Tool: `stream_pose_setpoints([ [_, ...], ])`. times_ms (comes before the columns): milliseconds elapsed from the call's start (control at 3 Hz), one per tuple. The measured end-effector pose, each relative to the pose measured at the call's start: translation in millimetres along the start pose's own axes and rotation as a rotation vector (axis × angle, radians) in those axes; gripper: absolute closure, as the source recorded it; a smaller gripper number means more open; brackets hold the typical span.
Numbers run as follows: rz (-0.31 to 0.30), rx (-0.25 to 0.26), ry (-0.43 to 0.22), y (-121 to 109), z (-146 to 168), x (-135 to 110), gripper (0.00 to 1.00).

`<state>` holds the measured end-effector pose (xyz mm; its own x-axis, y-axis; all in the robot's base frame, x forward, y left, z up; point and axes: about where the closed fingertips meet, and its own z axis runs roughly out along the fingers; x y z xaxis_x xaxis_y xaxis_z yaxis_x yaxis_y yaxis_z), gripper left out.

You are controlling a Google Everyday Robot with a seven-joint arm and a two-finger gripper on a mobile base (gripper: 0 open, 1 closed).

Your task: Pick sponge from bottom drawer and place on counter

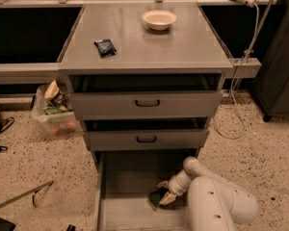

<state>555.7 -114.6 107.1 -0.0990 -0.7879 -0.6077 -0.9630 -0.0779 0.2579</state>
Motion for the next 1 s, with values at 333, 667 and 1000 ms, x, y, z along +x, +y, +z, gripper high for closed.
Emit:
stream_pose_setpoints([
  [333,0.000,0.000,0.000,1.5,-4.5,-3.6,1.00],
  [667,-0.062,0.081,-0.066,4.3,-48.3,-23.4,1.00],
  [1000,-0.119,0.196,-0.133,24.3,-132.7,-56.4,1.00],
])
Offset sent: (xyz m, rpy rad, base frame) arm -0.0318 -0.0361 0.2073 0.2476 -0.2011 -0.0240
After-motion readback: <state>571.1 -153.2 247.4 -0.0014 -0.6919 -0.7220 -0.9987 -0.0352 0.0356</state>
